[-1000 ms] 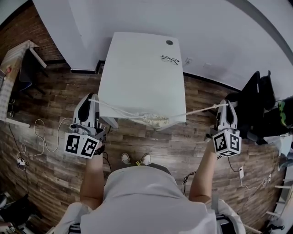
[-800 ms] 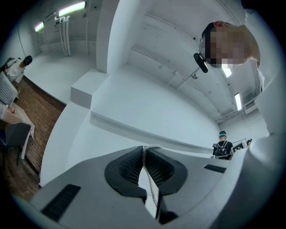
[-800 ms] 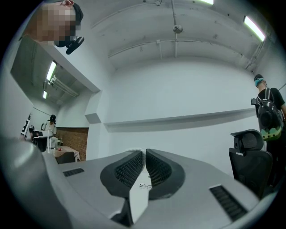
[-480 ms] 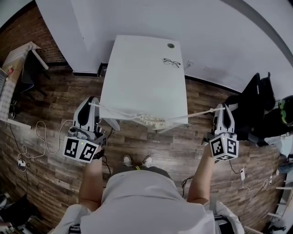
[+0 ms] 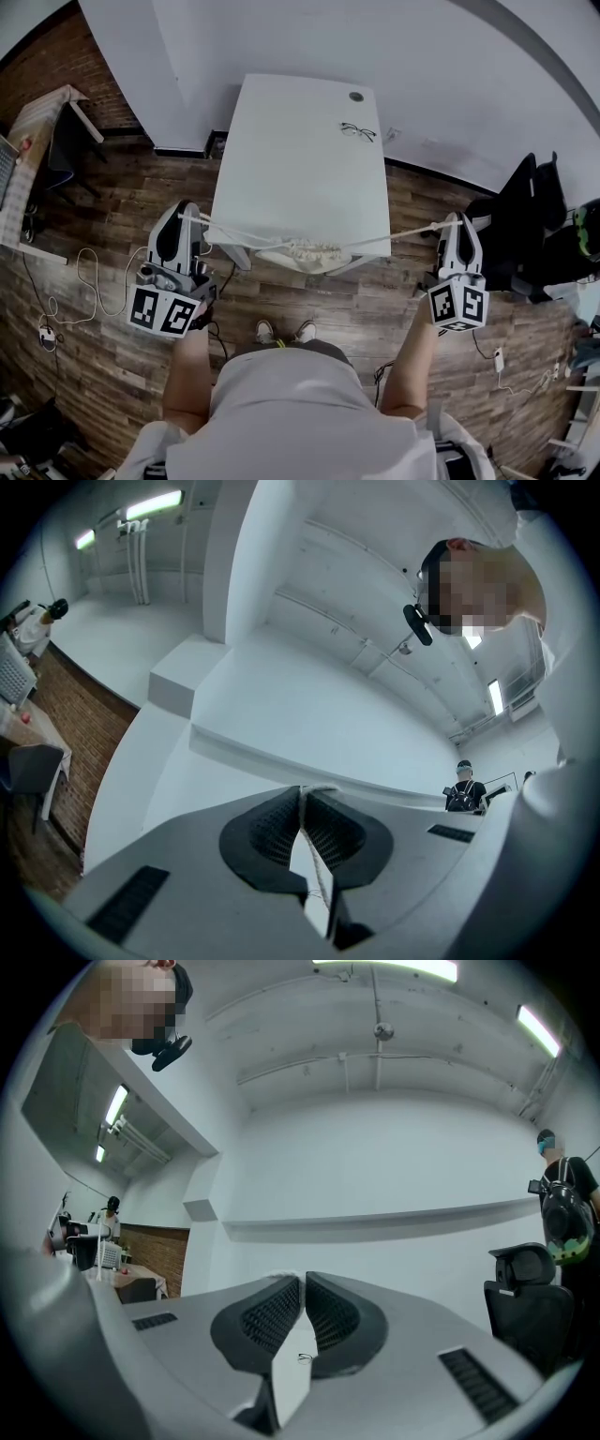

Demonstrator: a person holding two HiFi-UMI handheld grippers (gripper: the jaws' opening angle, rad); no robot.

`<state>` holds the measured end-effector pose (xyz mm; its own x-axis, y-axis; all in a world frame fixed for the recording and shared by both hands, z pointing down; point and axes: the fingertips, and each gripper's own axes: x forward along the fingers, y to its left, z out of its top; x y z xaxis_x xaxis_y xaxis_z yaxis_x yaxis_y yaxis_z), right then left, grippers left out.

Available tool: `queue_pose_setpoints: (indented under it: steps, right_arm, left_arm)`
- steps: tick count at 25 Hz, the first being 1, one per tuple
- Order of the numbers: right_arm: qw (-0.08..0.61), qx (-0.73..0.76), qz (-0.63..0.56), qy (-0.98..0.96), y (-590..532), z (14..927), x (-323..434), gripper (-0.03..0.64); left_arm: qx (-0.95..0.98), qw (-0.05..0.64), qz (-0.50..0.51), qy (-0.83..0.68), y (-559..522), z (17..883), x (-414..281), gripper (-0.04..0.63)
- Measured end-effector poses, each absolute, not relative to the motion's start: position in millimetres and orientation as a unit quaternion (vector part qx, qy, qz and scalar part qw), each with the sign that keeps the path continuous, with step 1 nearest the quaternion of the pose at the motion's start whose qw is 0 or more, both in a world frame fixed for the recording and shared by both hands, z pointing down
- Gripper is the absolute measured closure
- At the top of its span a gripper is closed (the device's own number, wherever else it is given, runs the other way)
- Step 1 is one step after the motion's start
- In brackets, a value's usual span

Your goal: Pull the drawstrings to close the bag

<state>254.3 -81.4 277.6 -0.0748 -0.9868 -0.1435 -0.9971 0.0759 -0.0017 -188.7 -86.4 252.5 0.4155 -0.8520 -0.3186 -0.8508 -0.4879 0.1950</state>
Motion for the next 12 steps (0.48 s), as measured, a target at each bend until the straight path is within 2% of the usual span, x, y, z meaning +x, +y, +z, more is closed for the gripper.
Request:
queue_pose_setpoints:
  steps: [12]
  right_arm:
    - [0.055,-0.676,0.061,0.732,-94,268,251,0.574]
  left_arm:
    - [0.837,-0.002,-0.202,-0.509,-96,246,-196,0.575]
